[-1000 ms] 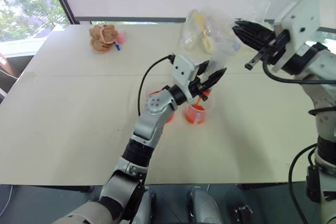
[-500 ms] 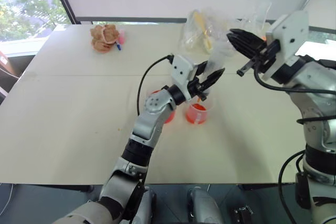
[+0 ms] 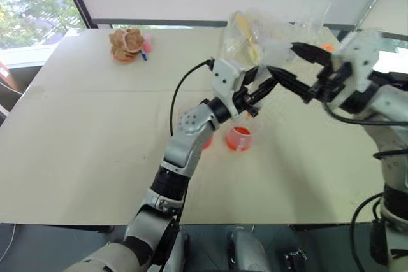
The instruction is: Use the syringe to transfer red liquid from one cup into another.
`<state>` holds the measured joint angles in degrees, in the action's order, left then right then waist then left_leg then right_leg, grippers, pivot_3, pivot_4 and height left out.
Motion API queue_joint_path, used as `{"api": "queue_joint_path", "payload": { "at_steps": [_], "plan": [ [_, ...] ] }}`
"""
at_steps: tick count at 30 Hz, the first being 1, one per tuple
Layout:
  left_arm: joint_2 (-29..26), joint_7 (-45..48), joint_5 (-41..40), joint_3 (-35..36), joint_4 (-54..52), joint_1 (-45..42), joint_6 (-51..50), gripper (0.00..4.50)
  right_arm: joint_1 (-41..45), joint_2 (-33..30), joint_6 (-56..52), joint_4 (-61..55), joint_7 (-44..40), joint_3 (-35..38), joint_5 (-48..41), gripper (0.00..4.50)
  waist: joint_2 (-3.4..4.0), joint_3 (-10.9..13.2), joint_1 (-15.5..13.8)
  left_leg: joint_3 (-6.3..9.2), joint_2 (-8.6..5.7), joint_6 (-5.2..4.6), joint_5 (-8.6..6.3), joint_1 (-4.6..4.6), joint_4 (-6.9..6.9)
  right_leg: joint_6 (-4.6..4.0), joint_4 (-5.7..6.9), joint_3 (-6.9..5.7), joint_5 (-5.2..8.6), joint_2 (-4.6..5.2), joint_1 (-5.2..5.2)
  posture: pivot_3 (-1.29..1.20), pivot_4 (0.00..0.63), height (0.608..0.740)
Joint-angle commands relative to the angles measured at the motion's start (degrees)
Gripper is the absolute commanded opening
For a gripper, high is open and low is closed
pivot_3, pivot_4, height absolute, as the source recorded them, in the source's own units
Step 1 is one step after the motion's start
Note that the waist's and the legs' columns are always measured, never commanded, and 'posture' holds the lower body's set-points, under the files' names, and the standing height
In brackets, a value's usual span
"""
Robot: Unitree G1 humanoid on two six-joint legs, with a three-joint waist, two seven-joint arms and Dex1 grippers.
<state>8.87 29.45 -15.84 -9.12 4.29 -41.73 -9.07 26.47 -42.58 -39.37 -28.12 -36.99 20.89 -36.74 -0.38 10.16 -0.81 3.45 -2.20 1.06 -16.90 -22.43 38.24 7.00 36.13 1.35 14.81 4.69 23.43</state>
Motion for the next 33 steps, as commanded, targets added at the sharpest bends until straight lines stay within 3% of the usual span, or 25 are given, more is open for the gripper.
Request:
{"api": "queue_joint_path", "payload": {
  "at_steps": [1,8,12,15,20,22,26,33],
  "plan": [
    [2.4,-4.5,-5.9,5.0,-4.6,-5.0,-3.1,1.4,-1.4,1.8,-5.5,-1.9,2.1,8.6,-14.4,2.96,-0.01,0.0,0.1,-0.01,0.01,0.0,0.0,0.0,0.0,0.0,0.01,0.01,0.0,0.0,0.0,0.0,0.15,0.74],
    [-3.0,-12.7,-16.6,15.8,-9.0,-14.6,-14.3,1.4,-5.5,3.2,-5.1,-0.6,6.7,12.5,-18.5,2.96,-0.01,0.0,0.1,-0.03,-0.03,0.0,0.0,0.04,0.01,0.0,0.07,0.03,0.0,-0.03,-0.02,0.0,0.15,0.74],
    [-17.4,-17.8,-22.5,22.2,-6.7,-20.6,-36.4,1.4,-7.1,-1.6,-6.9,-0.9,3.1,10.6,-20.2,2.96,0.01,0.0,0.6,-0.05,-0.08,0.0,0.0,0.06,0.01,0.01,0.12,0.04,0.0,-0.08,0.02,0.0,0.15,0.74],
    [-27.2,-18.8,-23.7,23.1,-4.8,-22.3,-50.1,1.4,-6.1,-5.7,-8.6,-0.7,-1.4,9.0,-23.4,2.96,0.01,0.0,1.5,-0.01,-0.08,0.0,0.01,0.1,0.0,0.02,0.2,0.03,0.01,-0.12,0.03,0.0,0.15,0.74],
    [-36.5,-22.4,-21.8,22.9,-1.3,-23.9,-74.2,1.4,-3.1,-10.2,-11.9,-2.6,-7.7,5.6,-32.2,2.96,-0.04,0.0,1.5,0.02,-0.07,0.0,0.01,0.09,0.01,0.02,0.17,0.02,0.01,-0.12,0.02,0.0,0.15,0.74],
    [-37.7,-24.1,-21.4,22.8,0.0,-22.5,-81.6,1.4,-1.5,-10.4,-12.4,-3.6,-8.7,3.0,-34.5,2.96,-0.04,0.0,1.5,0.04,-0.05,0.01,0.01,0.08,0.01,0.03,0.19,0.0,0.01,-0.07,0.02,0.0,0.15,0.74],
    [-37.8,-27.6,-22.6,23.2,0.0,-15.1,-83.4,1.4,-1.0,-9.7,-11.7,-4.1,-9.2,-0.4,-33.5,2.96,-0.04,0.0,1.5,0.07,0.01,0.06,0.03,0.08,0.0,0.03,0.18,0.01,0.01,-0.03,0.03,0.0,0.15,0.74],
    [-31.6,-35.4,-24.7,27.4,-3.0,-4.7,-83.4,1.4,-3.4,-8.3,-10.0,-4.0,-9.0,-3.0,-30.8,2.96,-0.15,0.1,0.6,0.06,0.0,0.42,0.22,-0.03,0.0,0.02,0.18,0.05,0.01,0.07,0.16,0.0,0.15,0.74]
  ]
}}
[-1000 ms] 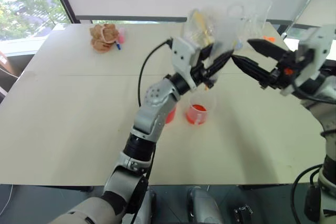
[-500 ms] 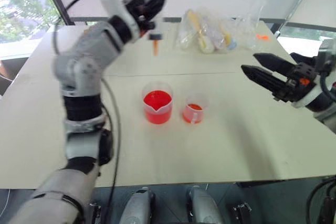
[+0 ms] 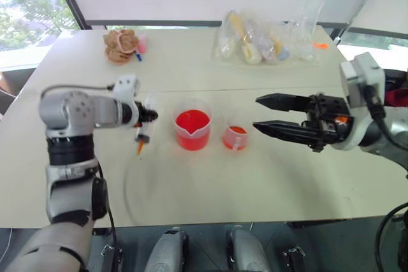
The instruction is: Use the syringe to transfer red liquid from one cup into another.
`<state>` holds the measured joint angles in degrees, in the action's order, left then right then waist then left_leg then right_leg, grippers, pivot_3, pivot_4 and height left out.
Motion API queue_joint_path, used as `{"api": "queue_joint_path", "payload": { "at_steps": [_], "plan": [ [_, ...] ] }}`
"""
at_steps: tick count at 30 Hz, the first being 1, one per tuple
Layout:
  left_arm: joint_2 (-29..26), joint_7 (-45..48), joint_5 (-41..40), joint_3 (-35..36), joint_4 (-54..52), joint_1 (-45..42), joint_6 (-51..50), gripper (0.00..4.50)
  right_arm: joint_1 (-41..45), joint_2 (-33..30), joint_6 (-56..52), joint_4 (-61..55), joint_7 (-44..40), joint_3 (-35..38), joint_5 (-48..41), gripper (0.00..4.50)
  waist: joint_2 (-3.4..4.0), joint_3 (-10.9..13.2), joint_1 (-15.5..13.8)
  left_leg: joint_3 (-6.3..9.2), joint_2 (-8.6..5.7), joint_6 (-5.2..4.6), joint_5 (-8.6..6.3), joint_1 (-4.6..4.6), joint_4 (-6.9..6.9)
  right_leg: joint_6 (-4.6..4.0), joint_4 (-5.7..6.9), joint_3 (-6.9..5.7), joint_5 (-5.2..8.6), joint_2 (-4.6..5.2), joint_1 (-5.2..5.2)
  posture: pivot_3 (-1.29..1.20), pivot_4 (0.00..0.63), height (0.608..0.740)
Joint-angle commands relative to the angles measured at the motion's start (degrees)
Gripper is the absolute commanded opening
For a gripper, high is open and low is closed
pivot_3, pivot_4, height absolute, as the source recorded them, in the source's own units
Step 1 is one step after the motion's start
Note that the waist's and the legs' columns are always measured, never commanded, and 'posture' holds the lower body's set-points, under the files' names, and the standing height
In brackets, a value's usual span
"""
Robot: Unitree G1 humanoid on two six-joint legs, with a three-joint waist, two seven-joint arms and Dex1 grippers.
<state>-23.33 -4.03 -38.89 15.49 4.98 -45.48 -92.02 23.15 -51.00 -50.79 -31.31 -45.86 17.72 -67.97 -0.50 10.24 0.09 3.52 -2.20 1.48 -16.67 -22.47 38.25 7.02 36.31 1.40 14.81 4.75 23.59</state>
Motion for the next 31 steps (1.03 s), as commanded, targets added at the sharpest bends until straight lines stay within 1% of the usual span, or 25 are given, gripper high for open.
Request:
{"api": "queue_joint_path", "payload": {
  "at_steps": [1,3,5,6,9,10,12,13,14,15,17,18,19,21,22,26,29,31],
  "plan": [
    [1.1,-2.3,-1.9,3.0,-3.9,-1.0,-0.5,1.4,-0.4,0.2,1.5,-0.7,0.0,0.0,0.7,2.96,-0.04,0.0,-0.5,-0.01,-0.01,0.0,0.0,-0.01,0.0,0.0,0.0,0.01,0.0,0.01,0.02,0.0,0.15,0.74],
    [1.6,-3.0,-2.1,3.2,-4.1,-1.1,-0.5,1.4,-0.9,0.4,1.7,-0.5,0.0,-0.2,1.0,2.96,-0.04,0.0,-0.8,-0.02,-0.02,0.01,0.0,-0.01,0.0,-0.01,0.0,0.0,-0.01,0.02,0.02,0.0,0.15,0.74],
    [1.6,-3.5,-2.1,3.7,-3.1,-1.2,-0.5,2.43,-1.9,0.5,2.1,-0.4,0.0,-0.5,2.0,3.03,-0.04,0.0,-0.9,-0.02,-0.03,0.01,0.0,-0.01,0.0,-0.01,0.0,0.0,-0.01,0.02,0.02,0.0,0.15,0.74],
    [1.5,-3.7,-2.1,4.0,-2.7,-1.3,-0.5,2.85,-2.5,0.6,2.2,-0.5,0.0,-0.7,2.4,3.03,-0.04,0.0,-0.9,-0.02,-0.03,0.01,0.0,-0.01,0.0,-0.01,0.0,0.0,-0.01,0.02,0.02,0.0,0.15,0.74],
    [1.7,-4.4,-2.5,4.3,-2.6,-1.3,-0.5,4.35,-4.1,0.8,2.7,-0.8,0.0,-0.6,2.9,3.03,-0.04,0.0,-0.8,-0.03,-0.04,0.01,0.0,-0.01,-0.01,-0.01,-0.01,0.0,-0.01,0.03,0.03,0.0,0.15,0.74],
    [2.2,-4.5,-2.5,5.0,-2.8,-1.5,-0.5,4.46,-4.8,1.0,2.9,-0.8,0.1,-0.6,3.1,3.03,-0.04,0.0,-0.8,-0.03,-0.04,0.01,0.0,-0.01,-0.01,-0.01,-0.01,0.0,-0.01,0.03,0.03,0.0,0.15,0.74],
    [3.0,-3.4,-1.3,5.7,-5.0,-2.3,-0.5,4.46,-5.9,1.4,3.2,-0.5,0.5,-0.4,3.6,3.03,-0.05,0.0,-0.8,-0.03,-0.04,0.01,0.0,-0.01,-0.01,-0.01,-0.01,0.0,-0.01,0.03,0.02,0.0,0.15,0.74],
    [3.4,-2.6,-1.0,6.2,-6.4,-2.5,0.8,4.46,-6.5,1.8,3.6,-0.1,0.9,-0.2,4.2,3.03,-0.05,0.0,-0.8,-0.04,-0.04,0.01,0.0,-0.01,0.0,-0.01,-0.01,0.0,-0.01,0.03,0.02,0.0,0.15,0.74],
    [3.0,-1.2,-0.6,5.3,-8.8,-2.1,4.3,4.46,-7.1,2.5,4.5,0.6,1.8,0.3,5.5,3.03,-0.05,0.0,-0.8,-0.03,-0.04,0.01,0.0,-0.01,0.0,-0.01,-0.01,0.0,-0.01,0.03,0.01,0.0,0.15,0.74],
    [2.2,0.2,0.2,4.1,-11.2,-1.2,8.6,4.46,-7.5,3.4,5.8,1.3,3.0,0.8,7.0,3.03,-0.07,0.0,-0.8,-0.04,-0.04,0.01,0.0,-0.01,0.0,-0.01,-0.01,0.0,-0.01,0.03,0.01,0.0,0.15,0.74],
    [-0.1,3.3,6.4,0.5,-18.3,2.8,25.1,4.46,-8.2,6.6,9.9,2.8,7.7,2.3,11.7,3.03,-0.07,0.0,-0.6,-0.05,-0.03,0.08,0.03,-0.01,-0.01,-0.01,-0.01,0.0,-0.01,0.03,0.03,0.0,0.15,0.74],
    [-0.8,3.6,9.9,-0.6,-21.2,5.2,32.1,4.46,-8.5,8.1,11.6,3.3,10.0,3.0,13.8,3.03,-0.05,0.0,-0.6,-0.11,-0.02,0.17,0.08,0.0,-0.04,-0.02,-0.02,0.05,-0.01,0.03,0.06,0.0,0.15,0.74],
    [-0.5,3.6,12.1,-0.2,-23.5,7.9,37.9,4.46,-9.2,9.4,13.3,3.7,12.2,3.4,16.3,3.03,-0.02,0.0,-0.5,-0.17,-0.02,0.24,0.11,0.02,-0.1,-0.03,-0.04,0.11,-0.02,0.03,0.08,0.0,0.15,0.74],
    [-0.2,3.8,14.3,0.8,-25.8,12.3,44.2,4.46,-10.8,11.4,16.0,3.9,15.0,3.6,20.4,3.03,0.09,-0.1,-0.7,-0.2,-0.01,0.25,0.12,0.04,-0.17,-0.03,-0.09,0.14,-0.02,0.03,0.08,0.0,0.15,0.74],
    [-1.1,5.7,15.4,0.6,-26.5,15.4,47.1,4.46,-11.8,12.8,18.1,4.3,16.9,3.4,23.5,3.03,0.09,-0.1,-0.8,-0.21,-0.01,0.25,0.12,0.04,-0.19,-0.03,-0.09,0.14,-0.02,0.03,0.09,0.0,0.15,0.74],
    [-5.8,15.7,21.8,-4.2,-28.1,28.8,63.3,4.46,-15.3,17.6,25.2,6.7,21.4,2.3,32.5,3.03,0.07,-0.1,-0.8,-0.22,-0.01,0.23,0.12,0.02,-0.18,-0.04,-0.09,0.14,-0.01,0.03,0.08,0.0,0.15,0.74],
    [-2.6,17.6,19.3,-2.8,-28.5,35.3,66.9,4.46,-18.2,20.2,28.5,8.8,21.4,2.2,35.2,3.03,0.09,-0.1,-1.0,-0.22,-0.02,0.16,0.08,0.03,-0.17,-0.05,-0.11,0.13,-0.01,0.06,0.03,0.0,0.15,0.74],
    [-1.3,18.4,19.5,-2.4,-28.4,39.5,68.5,4.46,-20.5,21.7,31.4,10.8,20.9,2.0,37.3,3.03,0.08,-0.1,-1.0,-0.16,-0.03,-0.24,-0.14,0.05,-0.11,-0.05,-0.13,0.09,-0.01,0.1,-0.07,0.0,0.15,0.74]
  ]
}}
